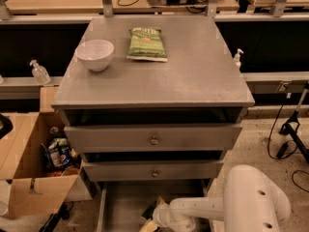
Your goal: Pick sponge from bottom drawer and place on counter
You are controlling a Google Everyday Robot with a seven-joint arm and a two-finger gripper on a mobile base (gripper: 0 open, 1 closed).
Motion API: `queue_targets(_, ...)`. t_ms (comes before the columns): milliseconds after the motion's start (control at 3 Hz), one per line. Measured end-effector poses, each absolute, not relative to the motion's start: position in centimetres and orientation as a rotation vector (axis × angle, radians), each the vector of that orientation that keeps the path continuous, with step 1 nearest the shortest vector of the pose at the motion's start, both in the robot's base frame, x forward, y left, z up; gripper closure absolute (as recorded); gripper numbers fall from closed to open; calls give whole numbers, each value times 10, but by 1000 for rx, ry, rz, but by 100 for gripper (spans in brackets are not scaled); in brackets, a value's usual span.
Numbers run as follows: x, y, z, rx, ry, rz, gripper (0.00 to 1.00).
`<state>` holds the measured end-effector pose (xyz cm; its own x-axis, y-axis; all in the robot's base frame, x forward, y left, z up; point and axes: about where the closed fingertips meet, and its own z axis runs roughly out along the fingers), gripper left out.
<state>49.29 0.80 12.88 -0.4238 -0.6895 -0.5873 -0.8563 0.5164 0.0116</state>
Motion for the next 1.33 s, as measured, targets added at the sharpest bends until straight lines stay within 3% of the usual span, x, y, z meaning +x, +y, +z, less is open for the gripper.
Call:
queue_targets(333,491,16,114,-1266,2271,427,0)
queue_targets(667,487,20,104,-1273,2288,428,14)
queue_targets(1333,484,25,100,-1269,2301,429,60)
